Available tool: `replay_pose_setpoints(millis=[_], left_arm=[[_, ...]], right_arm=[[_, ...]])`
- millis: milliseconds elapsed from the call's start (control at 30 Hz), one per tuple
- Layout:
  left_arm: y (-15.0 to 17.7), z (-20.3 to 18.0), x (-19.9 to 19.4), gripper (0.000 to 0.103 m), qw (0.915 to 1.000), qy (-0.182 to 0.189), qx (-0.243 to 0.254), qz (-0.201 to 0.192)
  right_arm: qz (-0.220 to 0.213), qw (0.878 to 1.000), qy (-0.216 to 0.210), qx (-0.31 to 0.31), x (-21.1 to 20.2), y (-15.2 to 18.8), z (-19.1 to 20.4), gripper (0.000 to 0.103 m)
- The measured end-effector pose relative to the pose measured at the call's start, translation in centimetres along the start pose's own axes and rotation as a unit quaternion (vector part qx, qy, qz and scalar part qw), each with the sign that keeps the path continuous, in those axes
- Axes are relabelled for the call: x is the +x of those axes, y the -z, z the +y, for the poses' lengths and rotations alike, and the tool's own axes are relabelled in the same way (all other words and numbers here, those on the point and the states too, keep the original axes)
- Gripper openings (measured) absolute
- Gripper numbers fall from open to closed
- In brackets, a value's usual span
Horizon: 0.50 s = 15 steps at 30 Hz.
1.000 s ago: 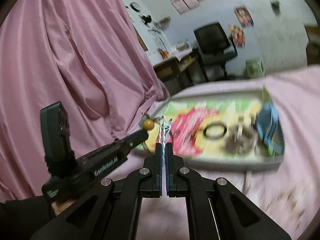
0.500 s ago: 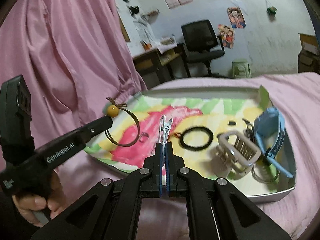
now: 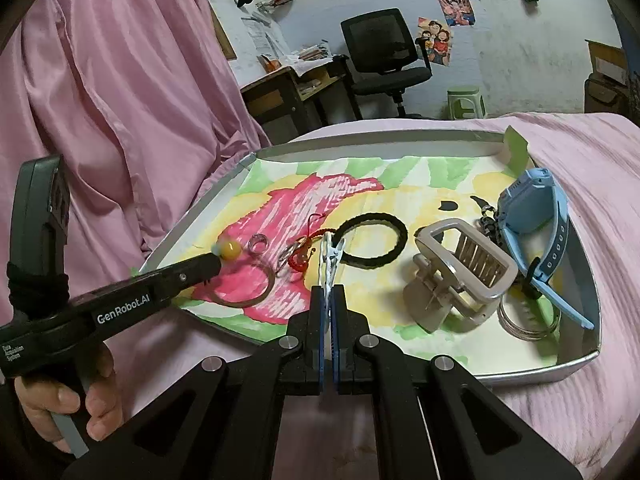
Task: Organize jewelry
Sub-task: 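Carry the hair tie with the left tool into the tray while the right drops the white clip there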
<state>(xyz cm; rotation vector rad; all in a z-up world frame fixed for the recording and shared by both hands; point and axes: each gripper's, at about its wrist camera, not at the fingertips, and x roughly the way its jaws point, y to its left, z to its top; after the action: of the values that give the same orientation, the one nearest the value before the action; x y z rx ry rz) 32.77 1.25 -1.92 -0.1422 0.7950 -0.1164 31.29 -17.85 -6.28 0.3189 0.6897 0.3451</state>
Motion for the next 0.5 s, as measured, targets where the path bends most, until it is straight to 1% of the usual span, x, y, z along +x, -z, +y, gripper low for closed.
replay_pose_setpoints(millis=[33, 67, 100, 133, 167, 200, 233, 367, 400, 433, 467, 500], left_arm=[[0.1, 0.1, -0.2, 0.005, 1.0000, 0.002, -0.003, 0.000], [0.2, 0.2, -0.4, 0.008, 1.0000, 0.003, -0.005, -0.002], [0.3, 0.3, -0.7, 0.012, 0.9999, 0.007, -0.007, -0.004], [0.6, 0.3, -1.1, 0.026, 0.9999, 0.011, -0.009, -0.007], [0.8, 0.3, -1.6, 0.041, 0.9997, 0.017, -0.010, -0.014], [1.1, 0.3, -2.3, 0.048, 0.9993, 0.022, -0.010, -0.027], [1.4, 0.2, -3.1, 0.055, 0.9990, 0.018, -0.010, -0.040], [2.8, 0.2, -5.5, 0.058, 0.9977, 0.021, -0.016, -0.063], [3.3, 0.2, -6.2, 0.060, 0.9972, 0.021, -0.019, -0.069], [3.8, 0.3, -7.0, 0.067, 0.9964, 0.022, -0.023, -0.078], [4.3, 0.4, -7.7, 0.073, 0.9956, 0.020, -0.026, -0.088], [4.9, 0.4, -8.5, 0.075, 0.9945, 0.017, -0.028, -0.099]], right_arm=[[0.000, 1.000, 0.001, 0.003, -0.1, 0.1, -0.1, 0.003], [0.000, 1.000, 0.001, 0.007, -0.3, 0.2, -0.3, 0.005], [-0.001, 1.000, 0.000, 0.010, -0.4, 0.3, -0.4, 0.009], [-0.005, 1.000, -0.001, 0.012, -0.7, 0.4, -0.5, 0.014], [-0.009, 1.000, 0.000, 0.014, -1.2, 0.6, -0.5, 0.025], [-0.013, 1.000, 0.001, 0.014, -1.5, 0.7, -0.5, 0.033], [-0.018, 1.000, 0.003, 0.013, -2.0, 0.8, -0.5, 0.034], [-0.042, 0.999, 0.013, 0.005, -4.5, 1.5, -0.1, 0.034], [-0.049, 0.999, 0.015, 0.003, -5.2, 1.7, -0.1, 0.037], [-0.061, 0.998, 0.017, 0.000, -6.2, 2.1, 0.0, 0.041], [-0.070, 0.997, 0.020, -0.003, -7.1, 2.4, 0.1, 0.048], [-0.078, 0.997, 0.024, -0.006, -7.8, 2.6, 0.2, 0.053]])
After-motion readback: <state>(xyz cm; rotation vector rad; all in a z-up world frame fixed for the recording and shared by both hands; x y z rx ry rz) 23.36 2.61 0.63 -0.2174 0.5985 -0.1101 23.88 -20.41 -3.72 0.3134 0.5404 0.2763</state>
